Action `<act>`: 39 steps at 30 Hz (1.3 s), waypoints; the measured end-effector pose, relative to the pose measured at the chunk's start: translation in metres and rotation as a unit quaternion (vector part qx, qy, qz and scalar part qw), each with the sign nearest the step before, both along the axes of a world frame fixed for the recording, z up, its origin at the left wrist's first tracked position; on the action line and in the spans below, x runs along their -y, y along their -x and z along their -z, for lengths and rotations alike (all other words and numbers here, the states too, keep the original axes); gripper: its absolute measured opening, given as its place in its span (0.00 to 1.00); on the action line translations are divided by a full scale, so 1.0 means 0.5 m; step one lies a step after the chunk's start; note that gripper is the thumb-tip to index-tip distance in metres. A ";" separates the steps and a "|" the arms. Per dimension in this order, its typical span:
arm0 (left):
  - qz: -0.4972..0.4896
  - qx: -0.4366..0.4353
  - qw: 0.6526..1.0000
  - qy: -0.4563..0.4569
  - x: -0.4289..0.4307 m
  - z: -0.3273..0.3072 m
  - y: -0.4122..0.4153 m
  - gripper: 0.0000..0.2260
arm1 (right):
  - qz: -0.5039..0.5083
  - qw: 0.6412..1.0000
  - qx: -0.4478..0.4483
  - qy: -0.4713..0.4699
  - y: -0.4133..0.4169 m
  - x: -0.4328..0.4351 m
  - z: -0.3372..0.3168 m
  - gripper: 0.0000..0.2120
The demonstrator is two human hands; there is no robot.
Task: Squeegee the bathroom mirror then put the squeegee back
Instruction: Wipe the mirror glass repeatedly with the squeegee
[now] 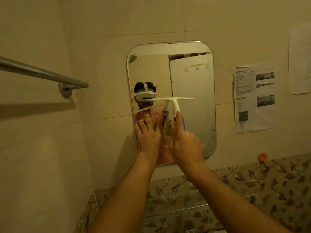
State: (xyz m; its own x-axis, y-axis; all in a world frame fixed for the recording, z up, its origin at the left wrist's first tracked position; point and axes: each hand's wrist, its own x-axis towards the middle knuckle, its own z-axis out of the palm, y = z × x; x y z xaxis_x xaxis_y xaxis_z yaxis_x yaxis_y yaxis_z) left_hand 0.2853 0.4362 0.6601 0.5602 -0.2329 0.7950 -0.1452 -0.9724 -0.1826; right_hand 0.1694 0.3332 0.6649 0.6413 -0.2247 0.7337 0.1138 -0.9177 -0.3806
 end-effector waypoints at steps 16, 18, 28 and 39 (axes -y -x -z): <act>0.000 0.003 1.000 -0.014 -0.004 0.002 -0.004 0.36 | -0.050 0.978 0.122 0.163 -0.023 0.004 -0.253 0.31; -0.005 -0.004 1.000 -0.015 -0.002 0.001 -0.004 0.38 | -0.027 0.969 0.128 0.208 -0.034 -0.004 -0.294 0.27; 0.009 -0.003 1.000 -0.016 -0.004 -0.003 0.002 0.33 | 0.004 0.977 0.060 0.206 -0.045 -0.006 -0.209 0.37; -0.030 -0.012 0.999 -0.021 0.000 0.004 0.008 0.49 | -0.004 0.984 0.001 0.180 0.008 0.035 0.000 0.46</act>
